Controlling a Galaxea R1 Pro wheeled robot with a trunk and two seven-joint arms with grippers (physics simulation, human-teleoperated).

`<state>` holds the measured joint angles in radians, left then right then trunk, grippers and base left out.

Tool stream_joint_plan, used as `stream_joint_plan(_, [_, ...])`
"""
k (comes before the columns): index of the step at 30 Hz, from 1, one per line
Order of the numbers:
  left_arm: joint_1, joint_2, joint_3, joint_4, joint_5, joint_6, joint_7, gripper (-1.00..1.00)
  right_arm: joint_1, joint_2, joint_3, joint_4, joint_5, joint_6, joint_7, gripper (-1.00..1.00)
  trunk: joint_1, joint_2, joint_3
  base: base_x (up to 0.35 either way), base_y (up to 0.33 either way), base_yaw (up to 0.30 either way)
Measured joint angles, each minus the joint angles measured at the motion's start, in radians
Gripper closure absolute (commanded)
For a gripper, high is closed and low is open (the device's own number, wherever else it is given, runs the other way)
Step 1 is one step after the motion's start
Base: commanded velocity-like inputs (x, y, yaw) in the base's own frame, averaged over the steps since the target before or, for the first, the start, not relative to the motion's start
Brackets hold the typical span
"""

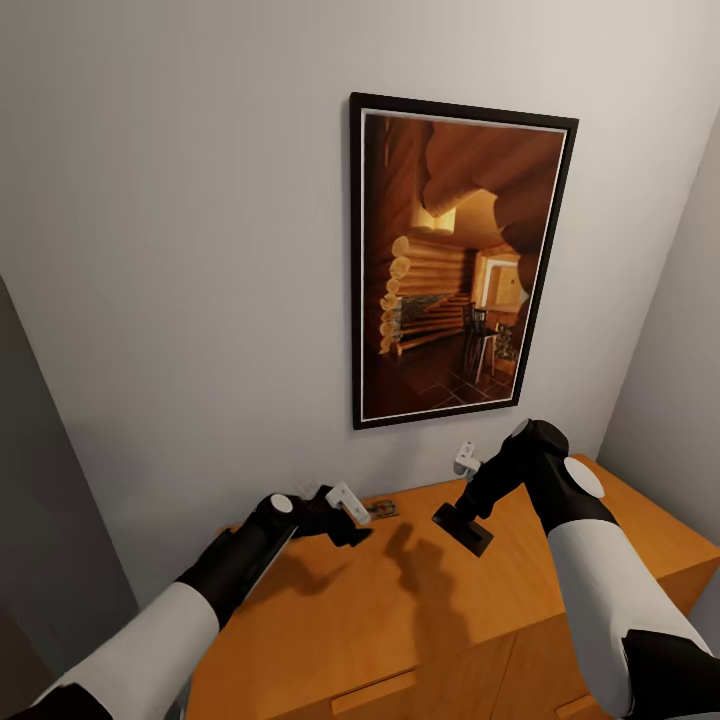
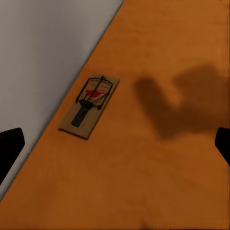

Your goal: Take the four mousetraps from the cabinet in the bathroom and place them on the bathroom floor. Make sure all four end up on the same floor surface, and ensure that at least two of them are either under or directly next to the same bathroom sink.

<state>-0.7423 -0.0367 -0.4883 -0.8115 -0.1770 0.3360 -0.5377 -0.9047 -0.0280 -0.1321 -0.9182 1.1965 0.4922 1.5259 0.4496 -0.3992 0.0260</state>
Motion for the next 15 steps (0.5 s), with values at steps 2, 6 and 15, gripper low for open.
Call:
stream_joint_plan(2, [0.000,0.002,0.010,0.000,-0.001,-0.009,-0.018,-1.00,0.000,0.000,0.000,0.000,0.000,0.000,0.000,1.00,0.000,0.000,0.000,0.000,0.000,0.000])
stream_joint_plan(6, [-0.001,0.004,0.023,0.001,-0.004,-0.020,-0.049,-1.00,0.000,0.000,0.000,0.000,0.000,0.000,0.000,1.00,0.000,0.000,0.000,0.000,0.000,0.000])
stream_joint_plan(15, [-0.004,0.012,0.030,0.001,-0.009,-0.029,-0.127,-1.00,0.000,0.000,0.000,0.000,0.000,0.000,0.000,1.00,0.000,0.000,0.000,0.000,0.000,0.000])
